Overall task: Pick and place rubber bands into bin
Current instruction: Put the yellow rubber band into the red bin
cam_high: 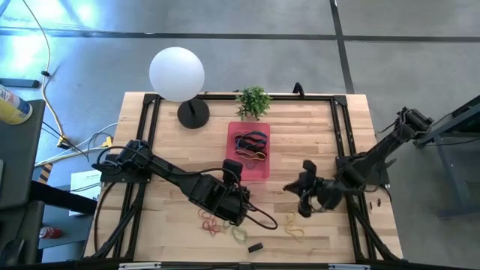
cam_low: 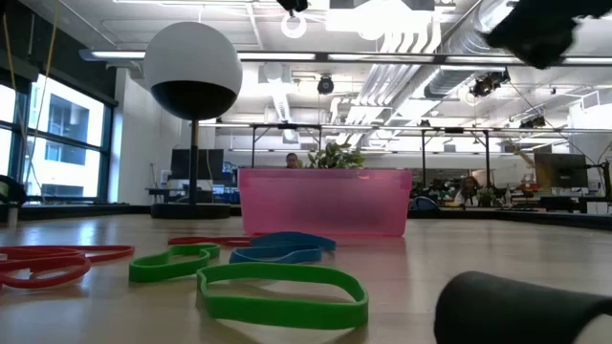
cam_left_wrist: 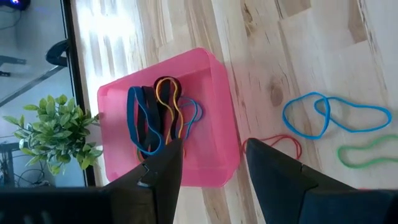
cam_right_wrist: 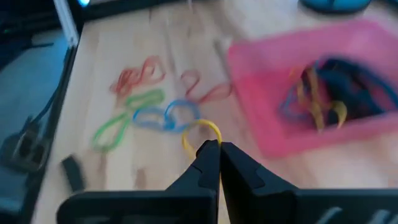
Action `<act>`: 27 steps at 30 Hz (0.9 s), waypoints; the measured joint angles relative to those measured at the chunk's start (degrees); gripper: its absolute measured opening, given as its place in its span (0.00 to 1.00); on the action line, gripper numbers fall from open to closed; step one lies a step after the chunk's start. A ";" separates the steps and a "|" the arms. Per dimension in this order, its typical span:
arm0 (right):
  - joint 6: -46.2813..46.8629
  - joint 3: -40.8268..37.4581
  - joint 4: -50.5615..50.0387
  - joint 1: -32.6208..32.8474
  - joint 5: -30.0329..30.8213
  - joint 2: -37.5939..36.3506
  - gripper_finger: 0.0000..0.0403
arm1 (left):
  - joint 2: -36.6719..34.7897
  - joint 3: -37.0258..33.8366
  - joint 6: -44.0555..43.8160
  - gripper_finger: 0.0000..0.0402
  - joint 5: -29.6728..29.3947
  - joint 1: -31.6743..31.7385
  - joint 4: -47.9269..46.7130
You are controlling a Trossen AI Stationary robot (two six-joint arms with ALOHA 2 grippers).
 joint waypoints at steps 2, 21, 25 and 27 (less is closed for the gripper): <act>-4.78 0.00 2.80 -2.73 -0.02 -0.78 0.00 | 0.00 0.00 -0.65 0.41 0.00 -0.02 -0.02; -27.47 0.04 18.03 -31.62 -16.05 -2.01 0.00 | 0.00 0.00 -5.13 0.41 0.04 -0.06 -0.04; -27.48 0.04 21.83 -36.55 -21.88 1.03 0.00 | 0.00 0.00 -5.38 0.41 0.04 -0.06 -0.04; -27.48 0.04 23.89 -38.34 -23.98 3.32 0.00 | 0.00 0.00 -5.38 0.41 0.04 -0.05 -0.06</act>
